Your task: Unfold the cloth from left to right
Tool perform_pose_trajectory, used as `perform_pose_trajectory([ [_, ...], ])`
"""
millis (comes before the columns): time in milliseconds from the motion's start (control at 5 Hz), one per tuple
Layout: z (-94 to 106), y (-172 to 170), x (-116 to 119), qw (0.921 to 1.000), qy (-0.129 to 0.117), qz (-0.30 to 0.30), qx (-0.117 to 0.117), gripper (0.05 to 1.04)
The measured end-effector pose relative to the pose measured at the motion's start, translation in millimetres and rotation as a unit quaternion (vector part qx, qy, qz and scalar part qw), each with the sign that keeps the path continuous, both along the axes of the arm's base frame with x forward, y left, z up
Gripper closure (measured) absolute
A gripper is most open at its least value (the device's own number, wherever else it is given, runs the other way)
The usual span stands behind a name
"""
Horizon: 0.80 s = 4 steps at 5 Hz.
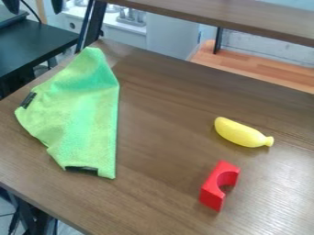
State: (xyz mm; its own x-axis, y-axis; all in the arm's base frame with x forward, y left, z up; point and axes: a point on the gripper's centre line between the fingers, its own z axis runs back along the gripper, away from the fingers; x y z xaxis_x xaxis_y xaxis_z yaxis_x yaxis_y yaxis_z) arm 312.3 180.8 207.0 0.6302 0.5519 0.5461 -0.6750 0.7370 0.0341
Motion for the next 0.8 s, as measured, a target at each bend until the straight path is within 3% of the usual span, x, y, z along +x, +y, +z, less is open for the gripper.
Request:
perform_pose_trajectory([
  [200,-11.2,0.4,1.4,0.9999,0.013,-0.001,-0.007,0.082],
  [400,-47.1,20.3,13.0,0.9995,0.029,-0.01,-0.009,0.082],
  [800,-102.6,55.4,22.5,0.9985,0.037,-0.026,-0.03,0.082],
])
